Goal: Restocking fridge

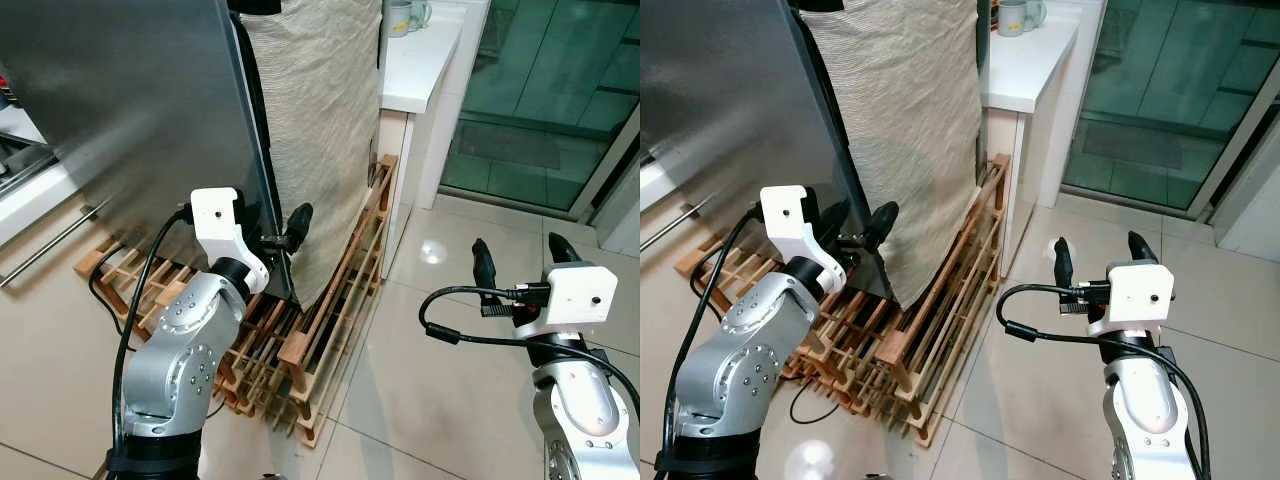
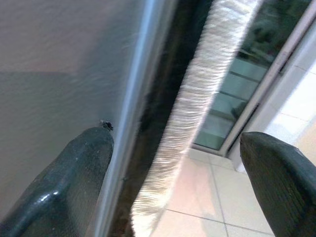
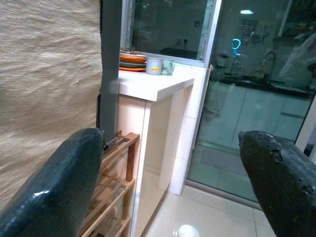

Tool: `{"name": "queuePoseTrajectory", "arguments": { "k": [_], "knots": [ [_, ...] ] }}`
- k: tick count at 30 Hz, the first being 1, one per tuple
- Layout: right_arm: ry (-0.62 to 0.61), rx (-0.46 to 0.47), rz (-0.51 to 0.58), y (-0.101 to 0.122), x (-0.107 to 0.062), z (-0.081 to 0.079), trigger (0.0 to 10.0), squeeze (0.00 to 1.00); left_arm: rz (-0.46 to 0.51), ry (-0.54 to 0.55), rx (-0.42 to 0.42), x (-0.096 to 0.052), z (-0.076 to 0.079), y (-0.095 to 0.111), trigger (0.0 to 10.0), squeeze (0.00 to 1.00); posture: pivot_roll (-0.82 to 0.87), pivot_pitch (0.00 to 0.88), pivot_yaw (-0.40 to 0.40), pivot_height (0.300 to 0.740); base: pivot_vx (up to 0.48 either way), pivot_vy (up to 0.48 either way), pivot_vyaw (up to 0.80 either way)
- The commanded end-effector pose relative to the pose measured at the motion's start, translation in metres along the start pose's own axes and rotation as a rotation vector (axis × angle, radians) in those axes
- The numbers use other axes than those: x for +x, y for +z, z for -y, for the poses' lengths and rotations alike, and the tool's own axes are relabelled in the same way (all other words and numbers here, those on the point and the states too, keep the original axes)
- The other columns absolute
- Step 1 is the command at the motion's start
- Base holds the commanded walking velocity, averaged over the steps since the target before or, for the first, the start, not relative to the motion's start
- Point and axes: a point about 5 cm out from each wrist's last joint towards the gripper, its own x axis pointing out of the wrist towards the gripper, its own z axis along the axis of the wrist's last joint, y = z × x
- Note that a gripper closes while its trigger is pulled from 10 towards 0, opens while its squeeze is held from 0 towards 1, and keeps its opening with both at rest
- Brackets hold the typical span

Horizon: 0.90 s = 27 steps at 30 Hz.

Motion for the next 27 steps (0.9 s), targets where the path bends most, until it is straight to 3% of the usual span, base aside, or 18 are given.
{"name": "queuePoseTrajectory", "arguments": {
  "k": [1,8,17,27],
  "knots": [
    [-0.002,-0.005,-0.002,-0.001,-0.001,0.002,10.0,0.00,0.005,-0.005,0.015,-0.005,-0.005,0.005,10.0,0.00,-0.18,0.000,0.091,0.740,0.000,0.000,0.00],
    [-0.019,0.017,-0.018,-0.005,-0.004,0.005,10.0,0.00,0.023,-0.025,0.049,-0.013,-0.007,0.004,10.0,0.00,-0.17,0.000,0.083,0.740,0.000,0.000,0.00],
    [-0.006,0.020,-0.007,-0.004,0.001,0.002,10.0,0.00,0.061,-0.048,0.009,-0.002,0.002,0.002,10.0,0.00,-0.18,0.000,0.084,0.740,0.000,0.000,0.00],
    [-0.006,0.020,-0.006,-0.005,0.001,0.002,10.0,0.00,0.059,-0.079,-0.008,-0.001,0.006,0.000,10.0,0.00,-0.18,0.000,0.086,0.740,0.000,0.000,0.00]
  ]
}}
